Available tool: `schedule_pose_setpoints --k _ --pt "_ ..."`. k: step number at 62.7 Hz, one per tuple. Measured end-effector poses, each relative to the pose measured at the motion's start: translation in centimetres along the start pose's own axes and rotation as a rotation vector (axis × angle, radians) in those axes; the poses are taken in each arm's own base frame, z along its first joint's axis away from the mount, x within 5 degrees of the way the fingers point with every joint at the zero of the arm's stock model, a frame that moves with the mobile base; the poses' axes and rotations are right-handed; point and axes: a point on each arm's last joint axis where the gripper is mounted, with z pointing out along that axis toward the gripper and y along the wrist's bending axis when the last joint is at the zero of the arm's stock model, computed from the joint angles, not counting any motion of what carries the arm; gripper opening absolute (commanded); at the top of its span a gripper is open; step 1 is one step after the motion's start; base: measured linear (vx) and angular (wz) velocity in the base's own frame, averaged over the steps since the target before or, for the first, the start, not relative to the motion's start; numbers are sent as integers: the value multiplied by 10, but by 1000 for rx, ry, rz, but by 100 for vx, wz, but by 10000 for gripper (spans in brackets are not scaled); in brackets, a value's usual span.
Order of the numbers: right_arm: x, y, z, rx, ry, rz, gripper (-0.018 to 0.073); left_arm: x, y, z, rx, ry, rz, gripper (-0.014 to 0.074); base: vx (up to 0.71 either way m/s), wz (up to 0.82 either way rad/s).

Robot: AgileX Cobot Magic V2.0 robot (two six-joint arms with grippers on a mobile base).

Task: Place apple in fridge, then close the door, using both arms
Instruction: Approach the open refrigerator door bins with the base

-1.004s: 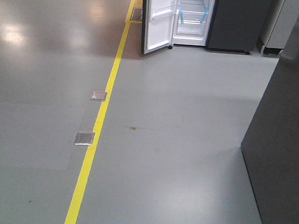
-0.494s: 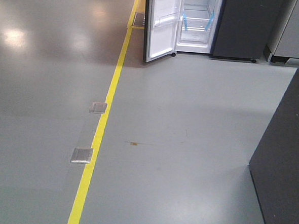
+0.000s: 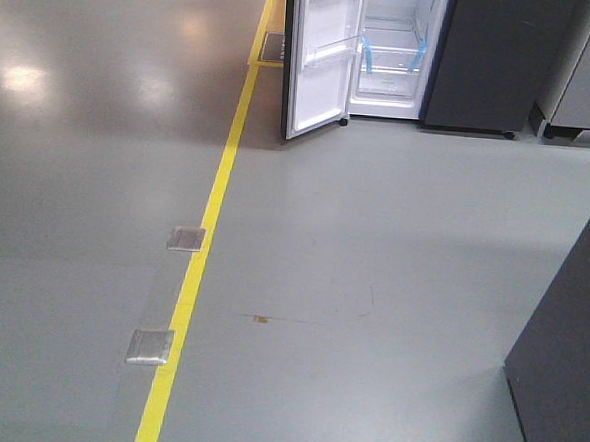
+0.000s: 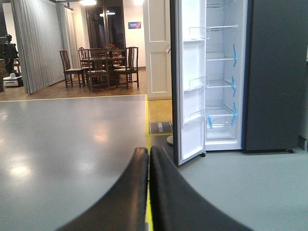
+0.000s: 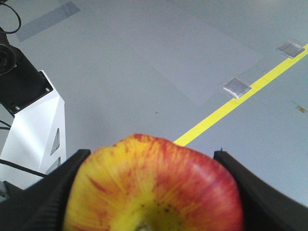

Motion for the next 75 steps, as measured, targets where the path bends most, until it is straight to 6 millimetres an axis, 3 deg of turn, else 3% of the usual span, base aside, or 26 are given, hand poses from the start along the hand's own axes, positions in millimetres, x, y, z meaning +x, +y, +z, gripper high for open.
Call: schedule_pose_setpoints --k 75 --pt "0 0 0 0 0 0 320 0 0 0 0 0 0 -6 33 -3"
